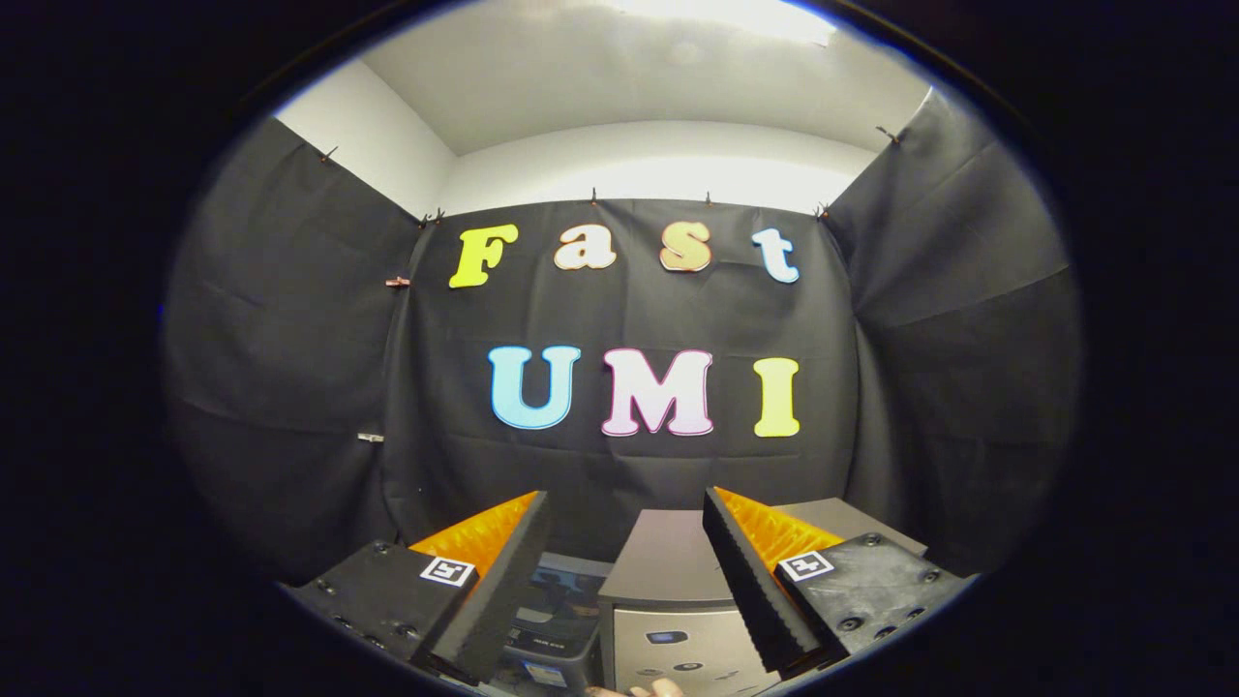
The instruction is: Put the clothes into the washing machine and then close the washing machine lid.
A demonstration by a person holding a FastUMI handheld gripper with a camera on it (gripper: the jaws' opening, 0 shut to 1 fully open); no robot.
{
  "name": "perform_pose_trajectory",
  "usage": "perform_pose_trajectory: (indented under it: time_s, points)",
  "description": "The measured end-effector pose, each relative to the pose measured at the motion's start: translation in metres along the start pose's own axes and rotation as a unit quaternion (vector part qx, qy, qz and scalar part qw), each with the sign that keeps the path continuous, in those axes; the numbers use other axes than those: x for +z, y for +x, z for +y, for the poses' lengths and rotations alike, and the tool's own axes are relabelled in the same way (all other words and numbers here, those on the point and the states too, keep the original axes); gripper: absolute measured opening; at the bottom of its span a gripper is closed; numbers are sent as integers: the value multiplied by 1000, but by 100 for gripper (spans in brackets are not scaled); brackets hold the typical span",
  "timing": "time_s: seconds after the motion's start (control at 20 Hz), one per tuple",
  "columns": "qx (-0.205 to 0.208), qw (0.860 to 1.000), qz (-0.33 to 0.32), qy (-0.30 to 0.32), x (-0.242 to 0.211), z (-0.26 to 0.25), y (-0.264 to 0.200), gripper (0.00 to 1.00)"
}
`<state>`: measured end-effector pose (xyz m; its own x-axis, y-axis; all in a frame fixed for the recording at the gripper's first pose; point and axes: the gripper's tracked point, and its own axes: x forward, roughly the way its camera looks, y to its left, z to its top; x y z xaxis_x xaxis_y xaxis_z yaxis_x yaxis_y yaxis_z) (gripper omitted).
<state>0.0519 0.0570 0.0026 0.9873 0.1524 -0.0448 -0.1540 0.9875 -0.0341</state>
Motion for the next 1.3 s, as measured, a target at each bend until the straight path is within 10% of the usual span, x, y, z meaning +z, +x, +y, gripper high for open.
perform_pose_trajectory:
  time_s: [1.3]
  points:
    - [-41, 999, -28, 0, 5, -22, -46, 98]
